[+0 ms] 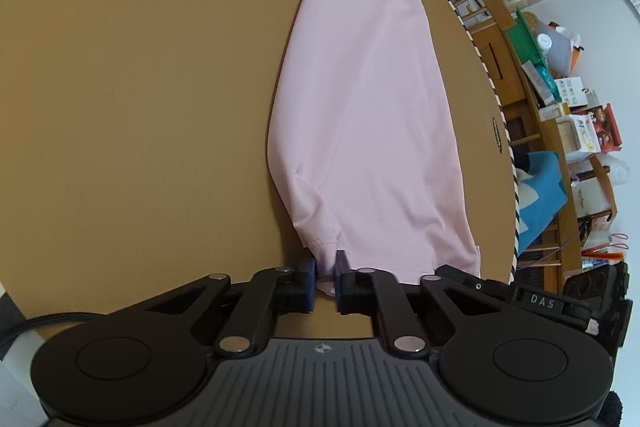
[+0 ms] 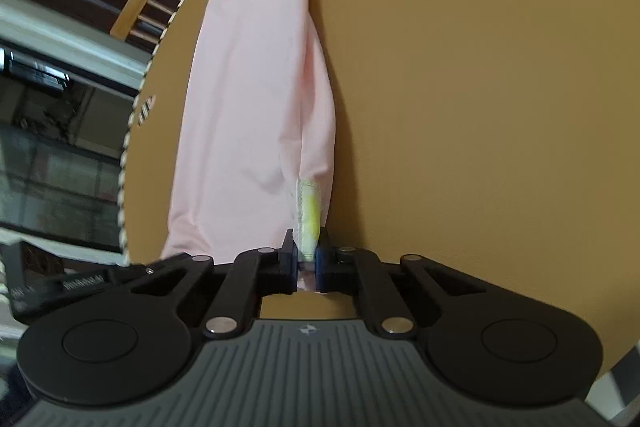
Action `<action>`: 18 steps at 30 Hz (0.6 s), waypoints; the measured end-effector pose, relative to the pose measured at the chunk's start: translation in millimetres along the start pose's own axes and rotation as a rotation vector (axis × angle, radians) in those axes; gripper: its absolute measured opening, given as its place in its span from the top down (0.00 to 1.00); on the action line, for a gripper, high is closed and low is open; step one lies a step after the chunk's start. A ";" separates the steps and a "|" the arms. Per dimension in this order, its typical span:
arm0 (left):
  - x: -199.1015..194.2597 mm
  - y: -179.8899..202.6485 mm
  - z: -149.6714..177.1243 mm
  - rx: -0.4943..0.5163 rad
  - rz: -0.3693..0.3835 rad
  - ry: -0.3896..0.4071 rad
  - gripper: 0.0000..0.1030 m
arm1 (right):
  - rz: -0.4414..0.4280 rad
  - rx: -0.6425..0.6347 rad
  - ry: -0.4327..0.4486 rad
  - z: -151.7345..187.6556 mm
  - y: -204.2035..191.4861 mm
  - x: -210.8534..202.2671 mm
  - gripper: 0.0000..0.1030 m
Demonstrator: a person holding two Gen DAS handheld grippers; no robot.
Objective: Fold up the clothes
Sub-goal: 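Pinch the hem end of the pink strip with both grippers, then lift the hem end and fold it over toward the collar with both grippers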
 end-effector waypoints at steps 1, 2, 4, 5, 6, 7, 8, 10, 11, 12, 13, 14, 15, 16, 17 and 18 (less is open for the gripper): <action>-1.0 0.2 -0.9 0.008 -0.014 -0.002 0.93 | 0.009 -0.003 -0.005 -0.4 -2.1 1.2 0.94; -2.5 1.0 -1.6 0.021 -0.032 -0.003 0.94 | 0.030 -0.018 -0.008 -0.6 -5.2 1.7 0.94; -12.0 2.4 0.8 0.041 -0.053 0.001 0.94 | 0.063 -0.085 -0.012 1.5 -16.2 0.7 0.94; -15.6 3.9 1.7 0.042 -0.054 0.001 0.94 | 0.061 -0.115 -0.014 3.5 -21.7 -2.9 0.94; -19.1 5.4 2.6 0.042 -0.056 0.002 0.94 | 0.053 -0.139 -0.020 6.1 -27.2 -6.4 0.94; -23.6 6.1 5.2 0.037 -0.053 -0.003 0.94 | 0.048 -0.154 -0.029 8.8 -31.4 -9.1 0.94; -28.4 6.8 10.3 0.034 -0.052 -0.012 0.94 | 0.046 -0.160 -0.046 12.6 -34.4 -11.1 0.94; -38.8 8.3 25.2 0.018 -0.042 -0.039 0.94 | 0.041 -0.161 -0.101 25.0 -37.0 -14.8 0.94; -44.5 9.0 35.6 -0.003 -0.031 -0.058 0.94 | 0.039 -0.157 -0.132 32.9 -36.7 -17.3 0.94; -50.3 9.7 46.1 -0.024 -0.019 -0.077 0.94 | 0.033 -0.148 -0.162 42.4 -36.6 -21.1 0.94; -56.1 10.4 56.5 -0.045 -0.008 -0.096 0.94 | 0.025 -0.139 -0.190 52.2 -36.6 -25.5 0.94; -61.9 11.1 66.9 -0.066 0.004 -0.114 0.94 | 0.017 -0.129 -0.219 62.0 -36.6 -30.0 0.94; -67.8 11.9 77.3 -0.086 0.016 -0.133 0.94 | 0.009 -0.121 -0.241 71.0 -36.9 -37.2 0.94; -73.8 14.6 86.0 -0.106 0.026 -0.143 0.94 | 0.002 -0.113 -0.259 79.8 -37.4 -45.4 0.94; -79.8 18.1 94.0 -0.124 0.036 -0.150 0.94 | -0.008 -0.105 -0.272 86.2 -39.4 -54.5 0.94; -86.8 22.3 101.1 -0.148 0.049 -0.154 0.94 | -0.020 -0.099 -0.282 91.8 -41.8 -63.8 0.94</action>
Point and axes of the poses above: each gripper's, at about its wrist camera, not at the fingertips, and x roughly the way its jaws point, y to its right, z to its underside, the point moved 8 cm from there along x, roughly the way its jaws point, and after that the axes turned 9 degrees about -y, right-handed, at the moved point
